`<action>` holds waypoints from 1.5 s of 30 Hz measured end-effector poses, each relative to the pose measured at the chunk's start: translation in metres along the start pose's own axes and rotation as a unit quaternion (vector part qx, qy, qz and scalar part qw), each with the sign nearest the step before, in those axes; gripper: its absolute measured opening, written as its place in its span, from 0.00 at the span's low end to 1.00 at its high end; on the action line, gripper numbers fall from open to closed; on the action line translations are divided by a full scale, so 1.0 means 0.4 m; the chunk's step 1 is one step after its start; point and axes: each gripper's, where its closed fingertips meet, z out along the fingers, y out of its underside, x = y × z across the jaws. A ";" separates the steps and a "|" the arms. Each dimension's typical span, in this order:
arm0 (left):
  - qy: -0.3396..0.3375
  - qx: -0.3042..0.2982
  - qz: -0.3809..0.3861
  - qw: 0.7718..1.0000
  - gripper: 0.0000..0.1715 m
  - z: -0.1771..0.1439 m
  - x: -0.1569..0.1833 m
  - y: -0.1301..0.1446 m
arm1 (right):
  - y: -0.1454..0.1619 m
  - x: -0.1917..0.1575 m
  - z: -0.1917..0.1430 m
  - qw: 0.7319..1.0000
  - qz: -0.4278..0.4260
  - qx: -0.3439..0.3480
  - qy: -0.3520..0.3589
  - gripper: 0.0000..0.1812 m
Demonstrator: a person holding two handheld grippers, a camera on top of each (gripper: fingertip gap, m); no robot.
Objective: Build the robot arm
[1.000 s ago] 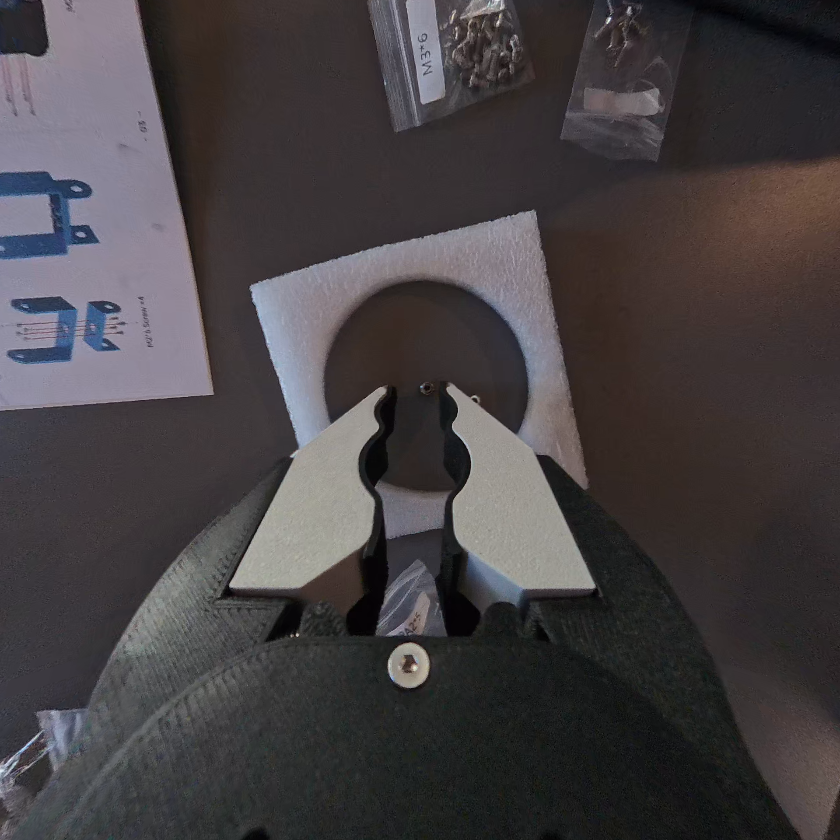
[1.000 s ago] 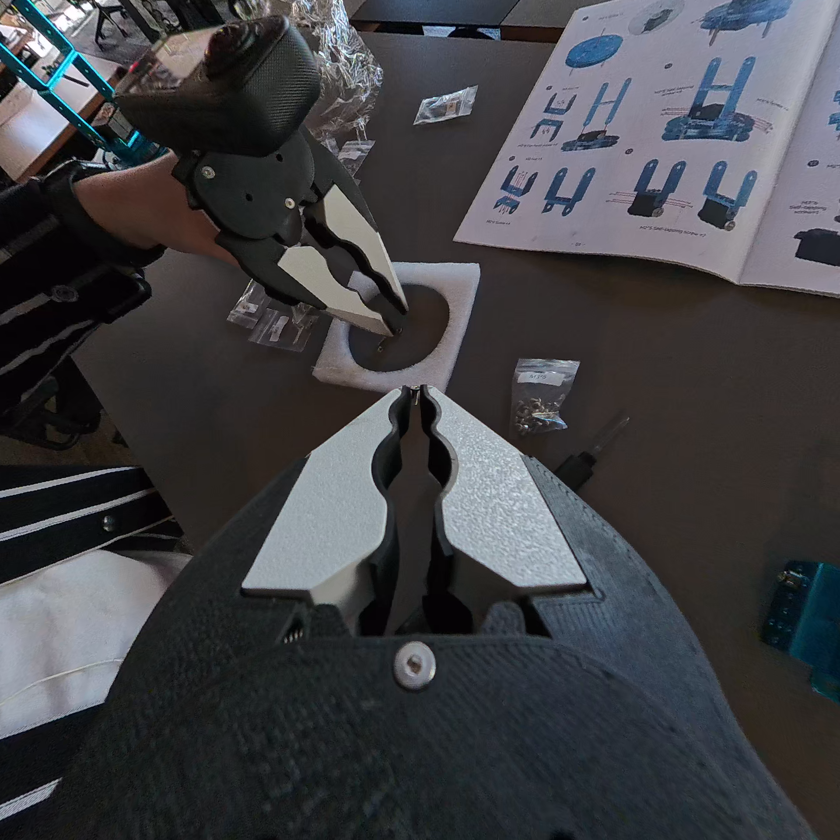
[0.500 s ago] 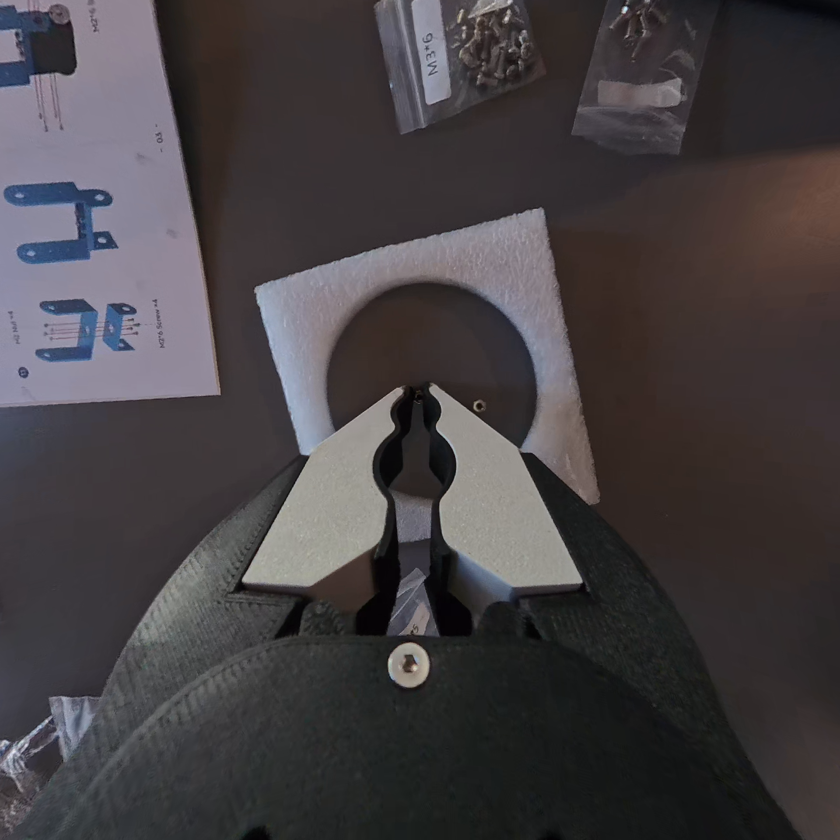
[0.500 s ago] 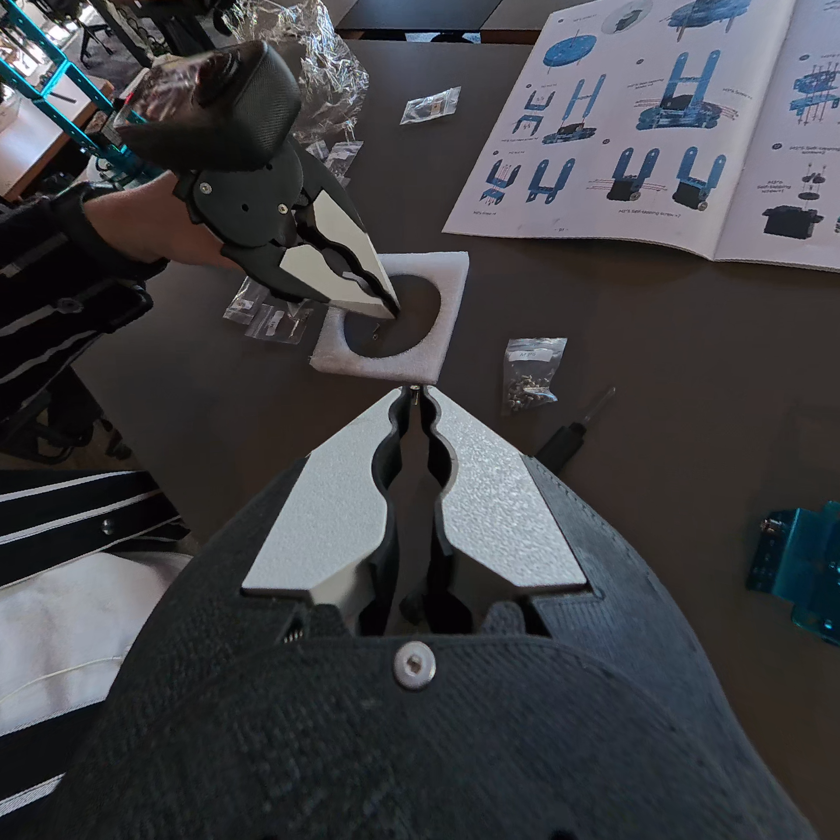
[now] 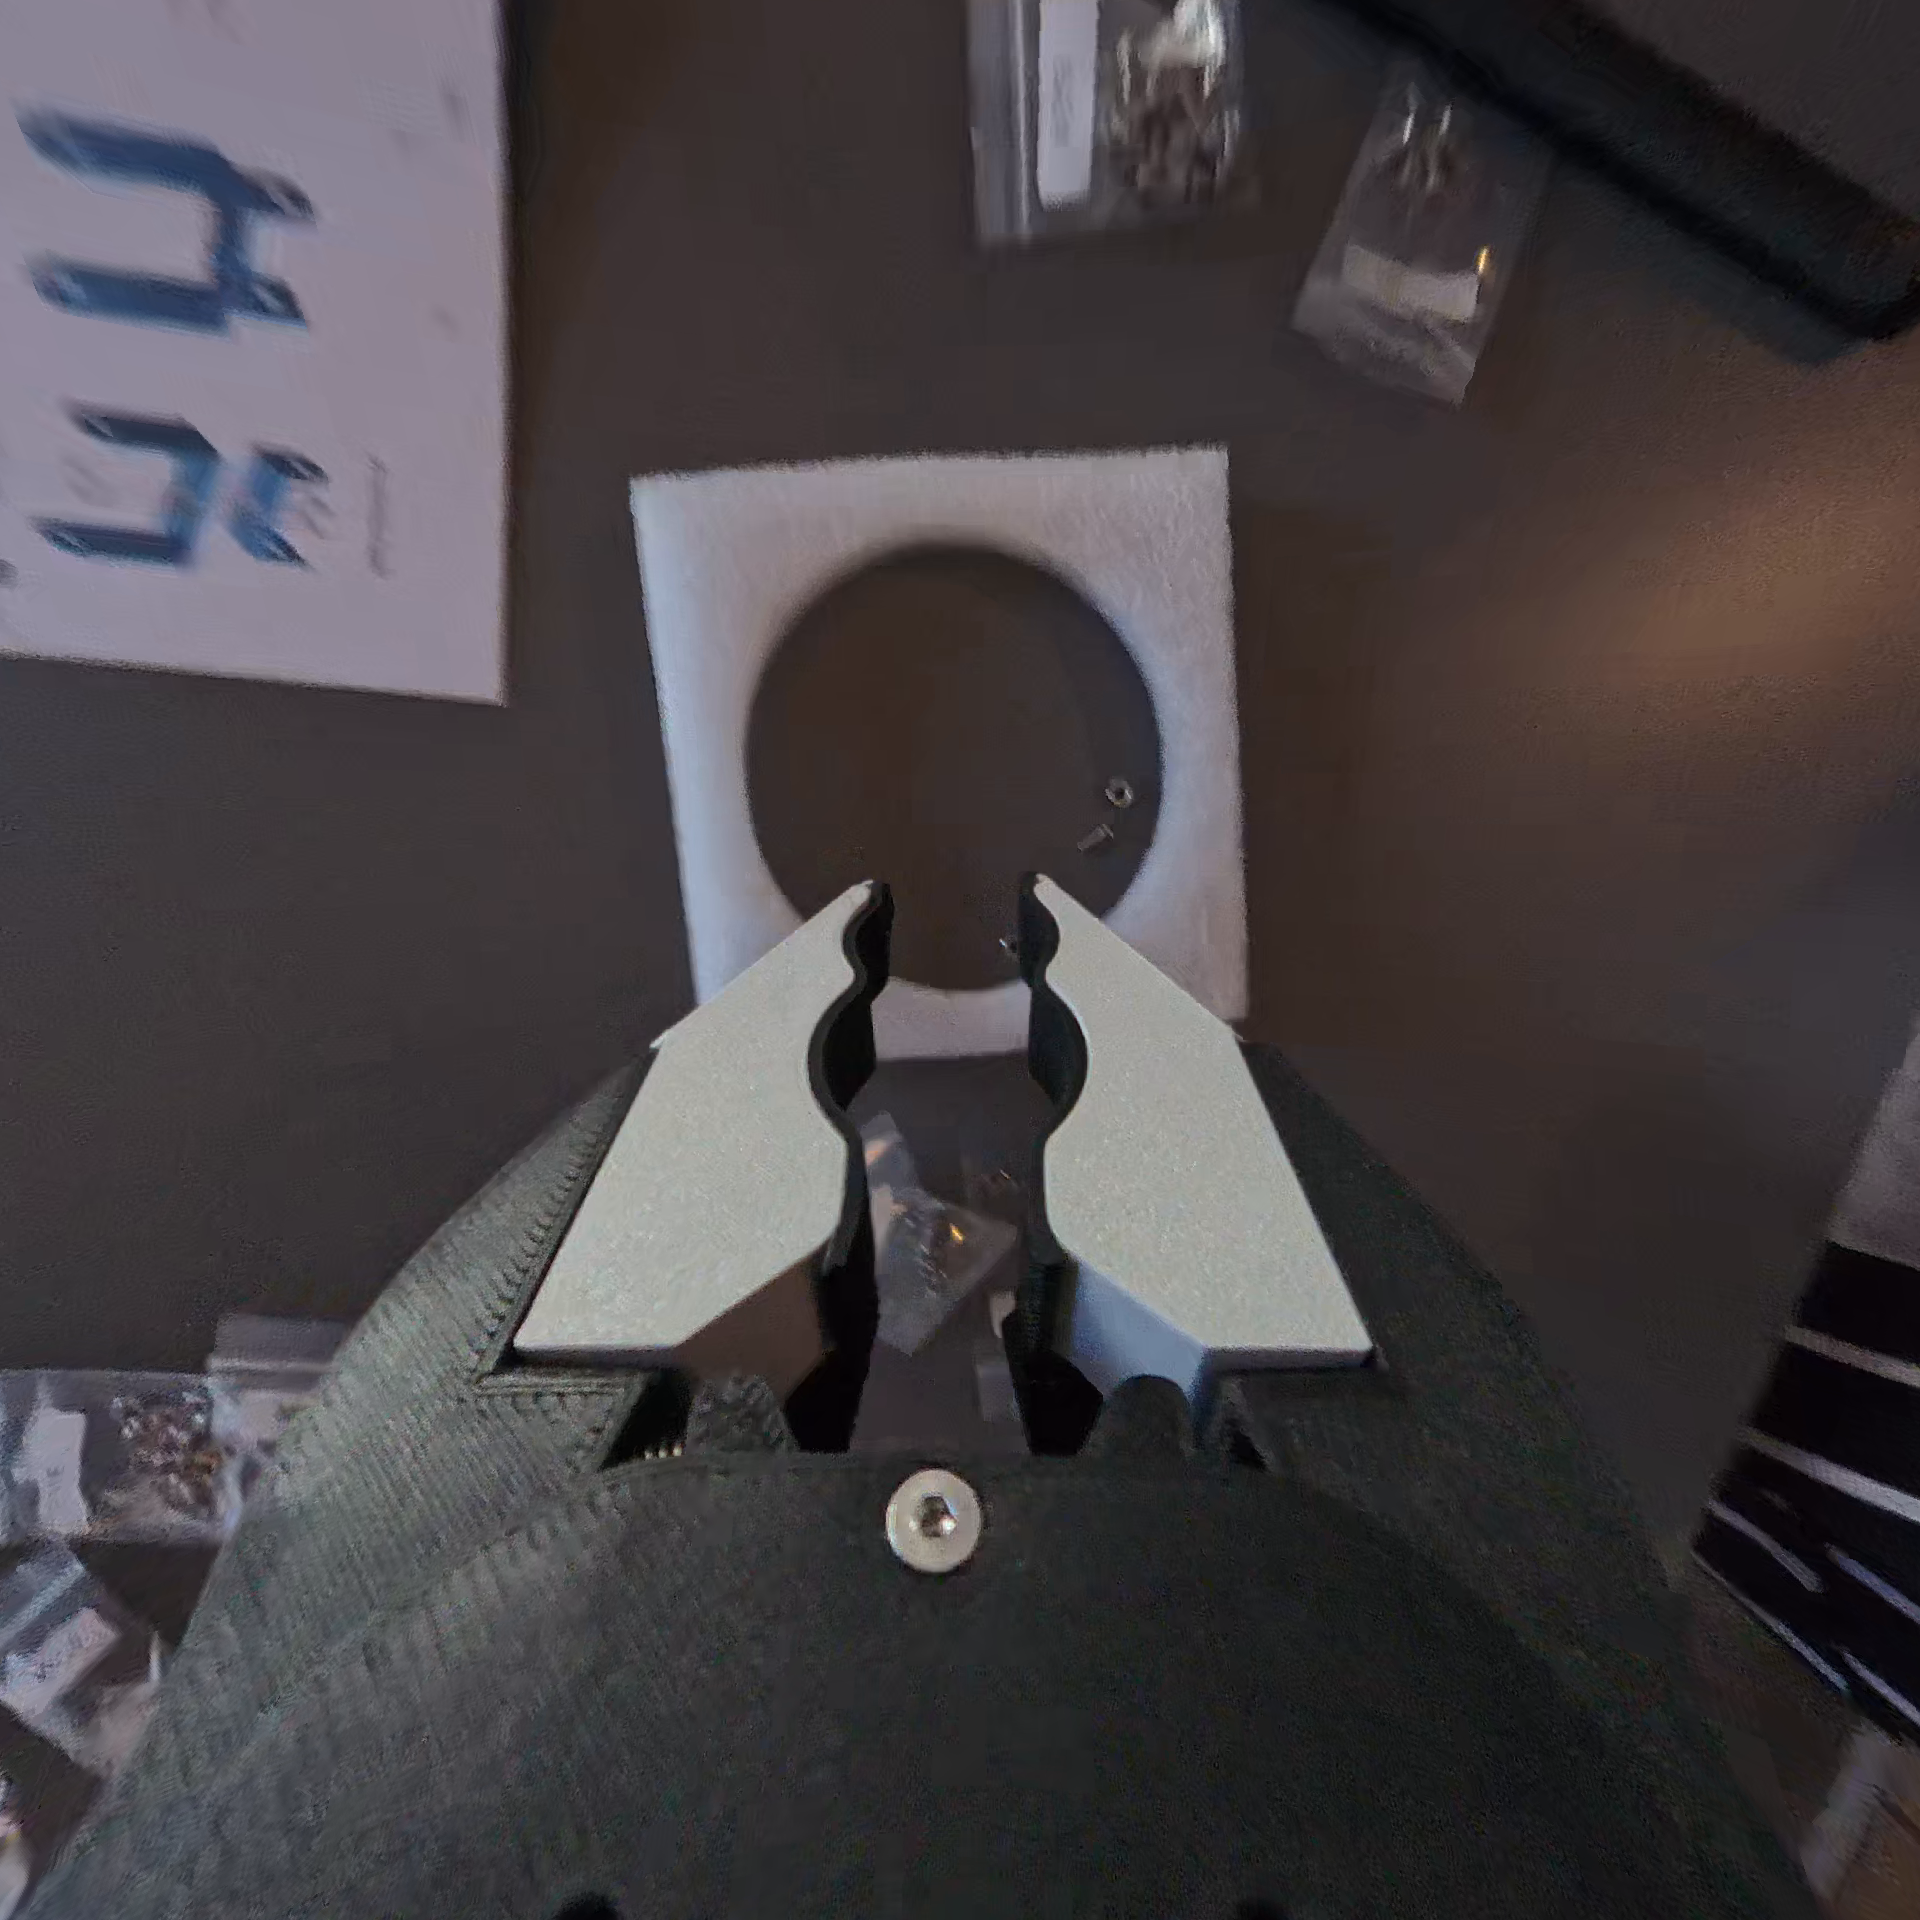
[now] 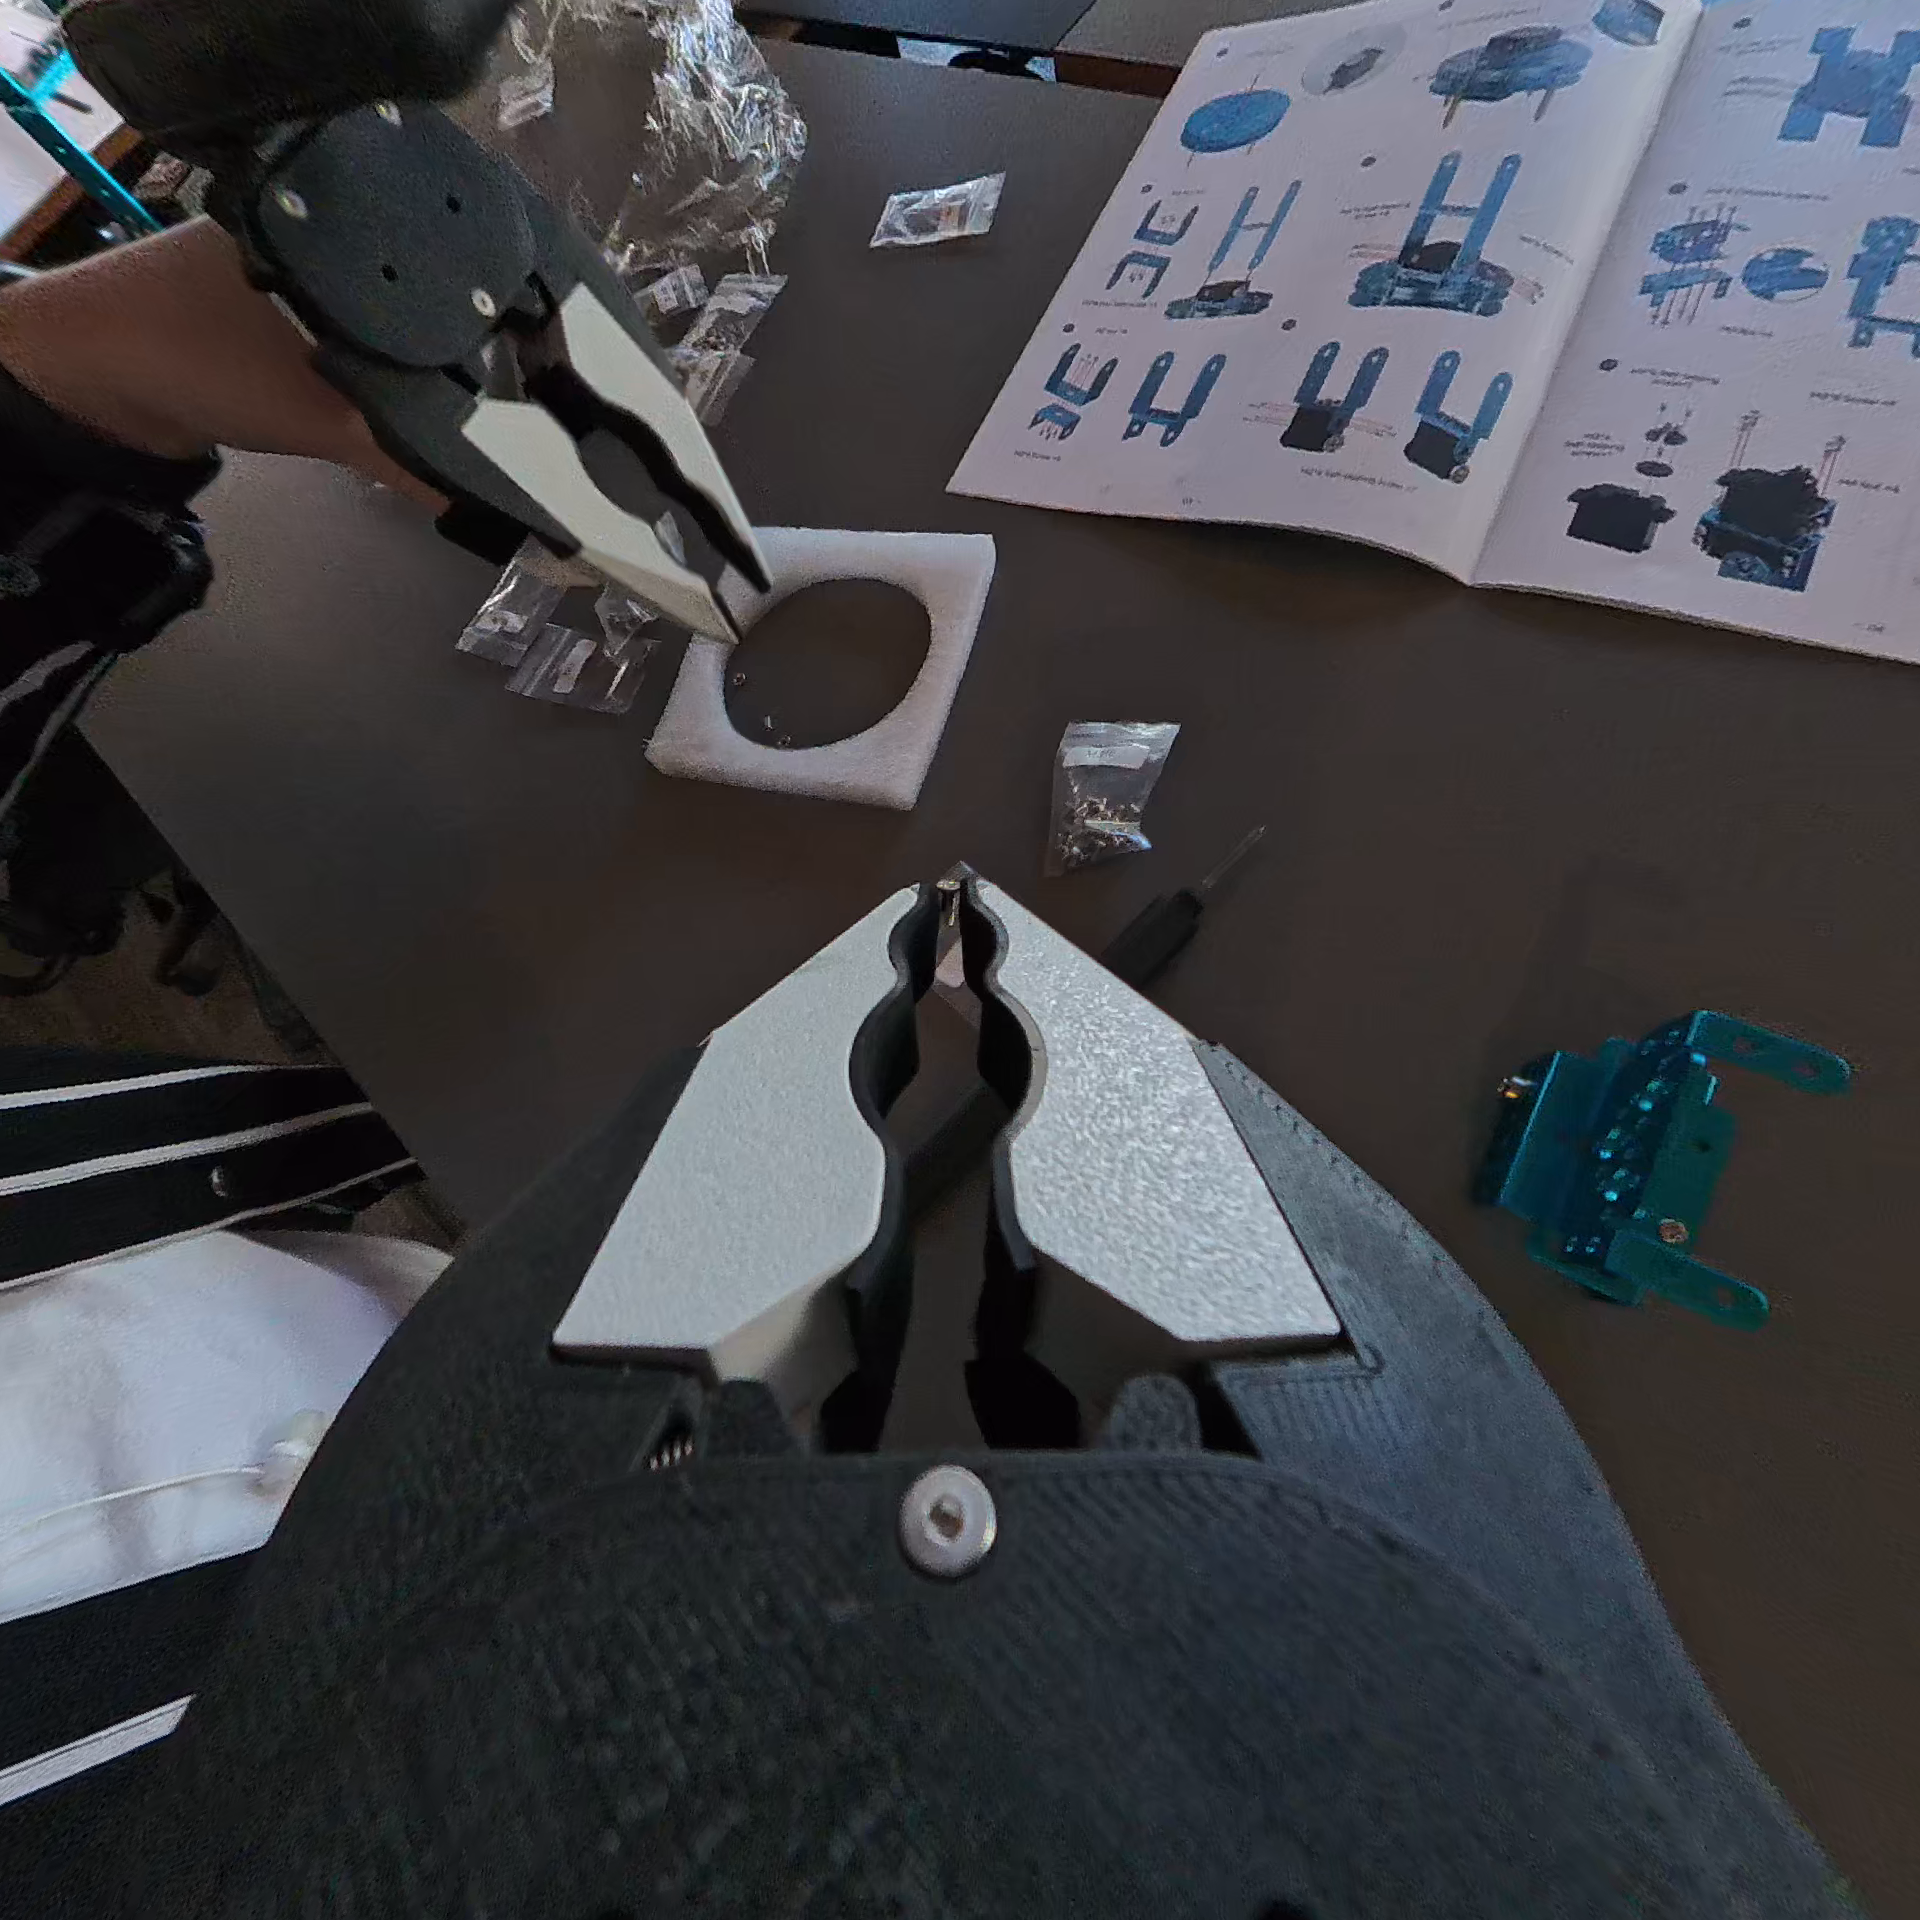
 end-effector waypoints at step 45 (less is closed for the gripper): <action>-0.073 -0.258 -0.060 0.961 0.02 0.032 0.024 0.059 | 0.012 -0.005 0.002 0.999 -0.006 0.019 -0.034 0.02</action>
